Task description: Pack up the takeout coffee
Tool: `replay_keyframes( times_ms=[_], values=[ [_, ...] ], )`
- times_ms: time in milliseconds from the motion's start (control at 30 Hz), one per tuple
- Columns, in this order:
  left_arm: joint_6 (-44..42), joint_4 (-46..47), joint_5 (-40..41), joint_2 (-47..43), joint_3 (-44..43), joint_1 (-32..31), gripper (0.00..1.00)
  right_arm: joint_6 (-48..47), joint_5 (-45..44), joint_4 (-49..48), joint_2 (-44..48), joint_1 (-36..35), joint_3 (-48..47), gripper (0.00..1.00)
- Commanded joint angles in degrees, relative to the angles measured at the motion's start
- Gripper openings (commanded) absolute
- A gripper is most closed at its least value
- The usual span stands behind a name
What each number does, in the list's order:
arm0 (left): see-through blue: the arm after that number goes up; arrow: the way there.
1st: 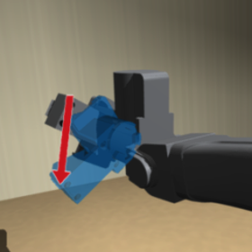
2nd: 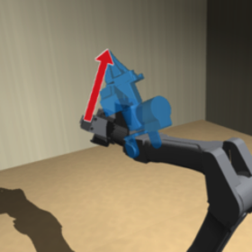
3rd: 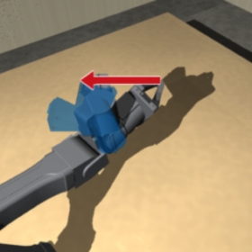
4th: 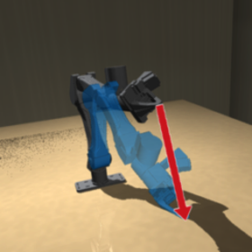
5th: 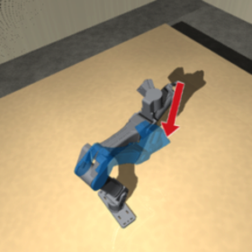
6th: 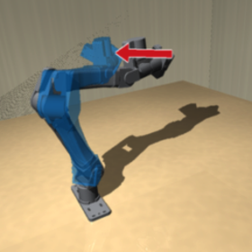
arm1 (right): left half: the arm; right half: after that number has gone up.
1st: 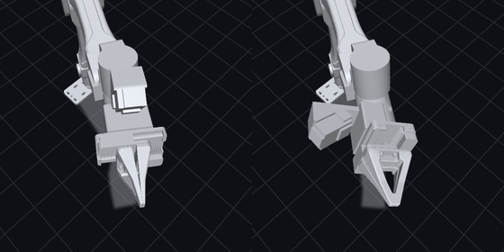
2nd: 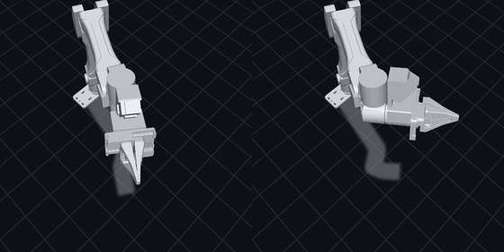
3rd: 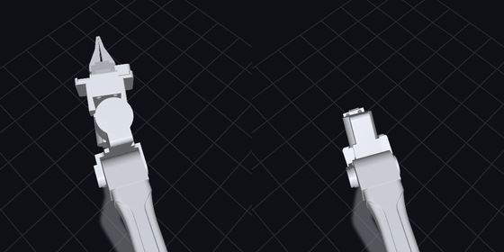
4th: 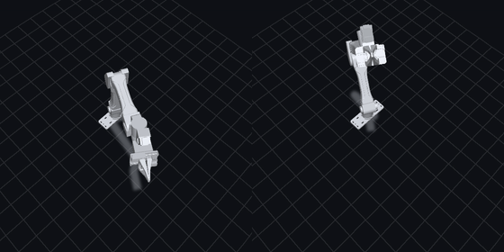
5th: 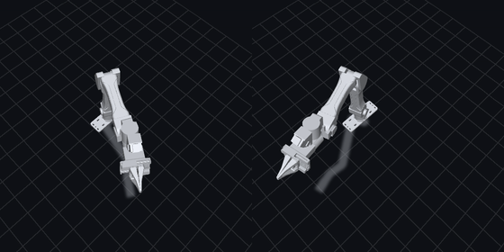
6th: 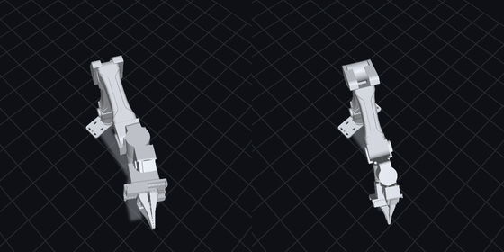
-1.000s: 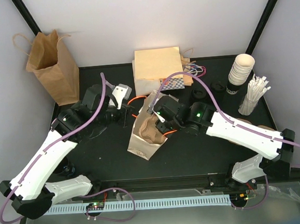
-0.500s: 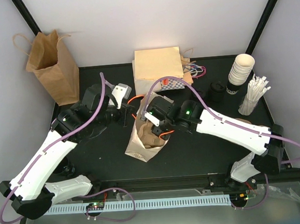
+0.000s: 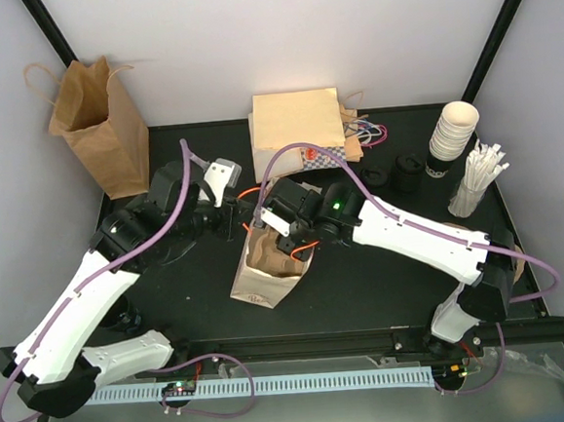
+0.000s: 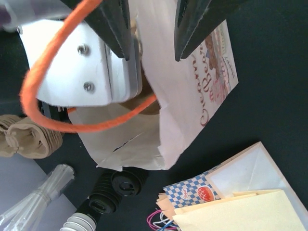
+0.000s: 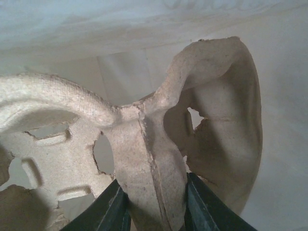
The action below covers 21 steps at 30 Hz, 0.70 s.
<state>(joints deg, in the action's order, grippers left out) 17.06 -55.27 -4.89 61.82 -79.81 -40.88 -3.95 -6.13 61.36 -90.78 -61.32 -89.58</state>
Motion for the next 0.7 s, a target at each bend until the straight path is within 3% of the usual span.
replay_keyframes(
  times_ms=[0,233,333,500,667],
  values=[
    [0.1,-2.2,1.8,-4.1,-2.4,0.4,0.32,2.3,-1.9,0.0,1.6,-0.3,-1.2,0.31],
    [0.6,-2.7,-4.4,-11.5,0.4,0.2,0.50,4.6,-1.6,0.6,0.0,-0.3,-2.6,0.31],
    [0.7,-2.9,-4.7,-14.9,1.9,0.0,0.53,5.7,-1.7,0.4,-0.6,-0.3,-3.0,0.31],
    [2.1,1.6,-13.5,-19.3,6.0,-1.0,0.49,7.2,-1.2,0.5,-1.5,-0.2,-4.4,0.31],
    [9.5,18.8,-24.2,-25.2,17.2,-4.4,0.45,8.8,-1.4,0.3,-2.8,0.1,-5.6,0.31]
  ],
)
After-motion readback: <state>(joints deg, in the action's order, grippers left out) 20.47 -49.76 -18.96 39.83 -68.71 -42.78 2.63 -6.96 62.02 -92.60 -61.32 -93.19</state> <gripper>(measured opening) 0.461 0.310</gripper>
